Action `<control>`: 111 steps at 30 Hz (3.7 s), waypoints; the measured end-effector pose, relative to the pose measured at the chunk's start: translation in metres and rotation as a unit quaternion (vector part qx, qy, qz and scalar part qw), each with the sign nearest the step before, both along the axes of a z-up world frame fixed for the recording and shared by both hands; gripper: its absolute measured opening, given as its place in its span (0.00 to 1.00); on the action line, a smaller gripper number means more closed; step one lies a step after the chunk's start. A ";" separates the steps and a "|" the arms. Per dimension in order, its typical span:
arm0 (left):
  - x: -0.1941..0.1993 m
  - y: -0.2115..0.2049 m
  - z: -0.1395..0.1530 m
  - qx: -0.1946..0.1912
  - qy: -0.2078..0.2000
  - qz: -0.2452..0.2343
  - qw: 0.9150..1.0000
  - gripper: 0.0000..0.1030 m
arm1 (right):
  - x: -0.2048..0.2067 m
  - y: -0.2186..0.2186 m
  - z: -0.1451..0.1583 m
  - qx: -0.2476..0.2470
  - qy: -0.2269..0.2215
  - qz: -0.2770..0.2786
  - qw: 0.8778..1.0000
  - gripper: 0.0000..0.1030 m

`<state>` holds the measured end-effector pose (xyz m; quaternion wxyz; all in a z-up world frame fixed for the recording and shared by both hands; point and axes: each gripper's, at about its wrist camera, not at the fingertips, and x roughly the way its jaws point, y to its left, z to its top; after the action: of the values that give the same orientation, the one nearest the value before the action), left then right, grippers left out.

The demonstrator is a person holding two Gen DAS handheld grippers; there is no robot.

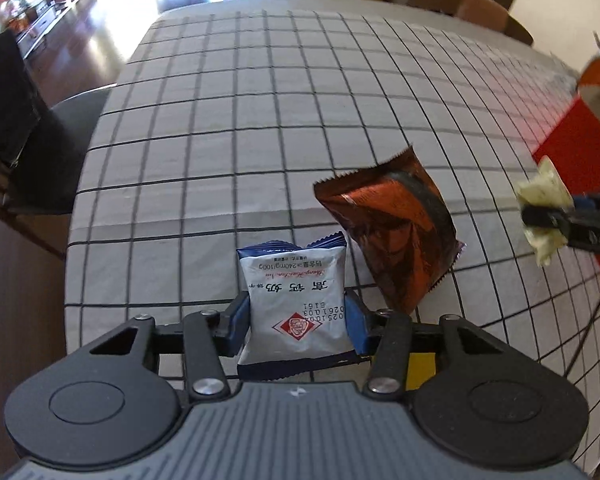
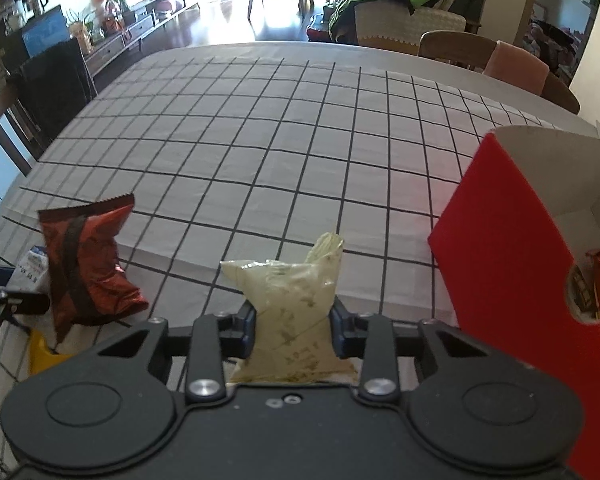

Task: Organize snacks
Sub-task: 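Grasp the white milk-candy packet with the left tool while the right tool grasps the clear snack bag, then carry the white packet with the left tool while the right tool carries the clear bag over the box, then open the left tool to drop the white packet while the right tool releases the clear bag into the box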

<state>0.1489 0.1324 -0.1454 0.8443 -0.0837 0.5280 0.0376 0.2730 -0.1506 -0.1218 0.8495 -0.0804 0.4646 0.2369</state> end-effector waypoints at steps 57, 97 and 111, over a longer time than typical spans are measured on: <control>0.095 -0.303 0.154 -0.007 -0.141 -0.122 0.982 0.47 | 0.047 -0.278 0.102 0.036 -0.050 -0.063 0.996 0.33; 0.204 -0.378 0.044 0.051 0.054 -0.137 0.988 0.47 | 0.097 -0.243 0.025 -0.042 0.053 0.030 0.997 0.33; 0.193 -0.374 0.056 0.044 0.028 -0.144 0.988 0.51 | 0.092 -0.247 0.030 -0.030 0.058 0.029 0.997 0.35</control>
<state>0.3415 -0.2414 -0.0899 0.8288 0.0312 0.5556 -0.0585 0.3650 -0.3978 -0.0921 0.8109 -0.1049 0.5176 0.2519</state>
